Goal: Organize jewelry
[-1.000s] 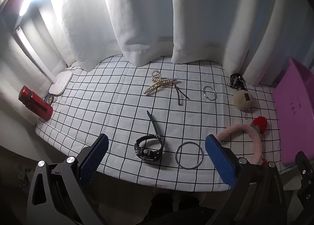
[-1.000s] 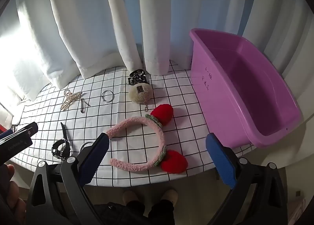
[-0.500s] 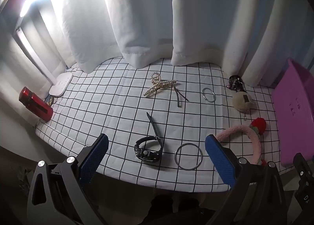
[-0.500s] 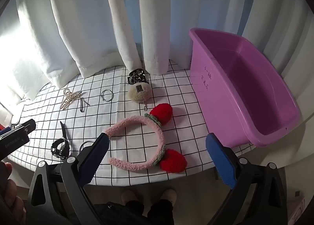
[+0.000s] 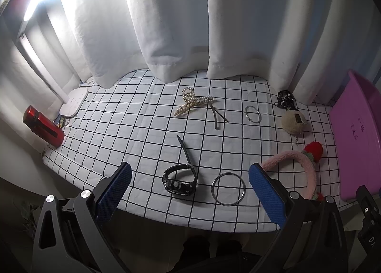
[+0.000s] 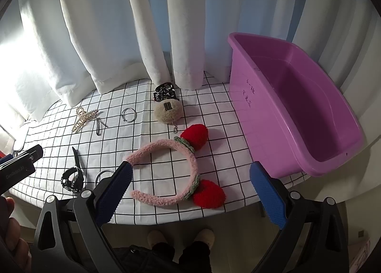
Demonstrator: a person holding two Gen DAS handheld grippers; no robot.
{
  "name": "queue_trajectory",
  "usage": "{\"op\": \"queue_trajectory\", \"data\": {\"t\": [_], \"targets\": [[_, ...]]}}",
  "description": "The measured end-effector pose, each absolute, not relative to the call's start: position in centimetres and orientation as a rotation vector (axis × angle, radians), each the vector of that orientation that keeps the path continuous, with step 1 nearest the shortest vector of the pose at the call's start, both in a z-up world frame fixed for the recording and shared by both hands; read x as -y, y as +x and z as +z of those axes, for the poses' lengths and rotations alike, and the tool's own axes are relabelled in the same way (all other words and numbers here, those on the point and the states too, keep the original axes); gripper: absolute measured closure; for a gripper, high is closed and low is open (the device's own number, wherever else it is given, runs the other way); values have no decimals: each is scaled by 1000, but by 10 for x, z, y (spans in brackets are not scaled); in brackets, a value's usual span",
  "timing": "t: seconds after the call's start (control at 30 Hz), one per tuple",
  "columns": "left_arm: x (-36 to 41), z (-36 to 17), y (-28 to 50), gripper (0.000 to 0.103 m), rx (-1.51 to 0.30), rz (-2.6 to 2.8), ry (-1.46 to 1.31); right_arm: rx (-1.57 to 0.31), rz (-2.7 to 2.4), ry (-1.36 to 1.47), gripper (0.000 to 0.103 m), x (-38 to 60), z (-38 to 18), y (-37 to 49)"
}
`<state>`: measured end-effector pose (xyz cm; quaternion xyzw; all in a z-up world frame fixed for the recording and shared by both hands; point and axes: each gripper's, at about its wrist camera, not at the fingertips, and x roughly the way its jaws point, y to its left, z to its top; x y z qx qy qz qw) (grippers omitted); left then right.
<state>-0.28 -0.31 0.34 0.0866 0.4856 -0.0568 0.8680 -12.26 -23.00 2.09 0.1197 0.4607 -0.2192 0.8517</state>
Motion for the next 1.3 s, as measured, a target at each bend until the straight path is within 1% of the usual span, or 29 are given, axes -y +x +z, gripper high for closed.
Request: {"op": "queue_trajectory", "data": {"t": [1.3], "targets": [[-3,4,-9,6,-1017,-114,171,-962,-462,250,9,223,20,-130]]}}
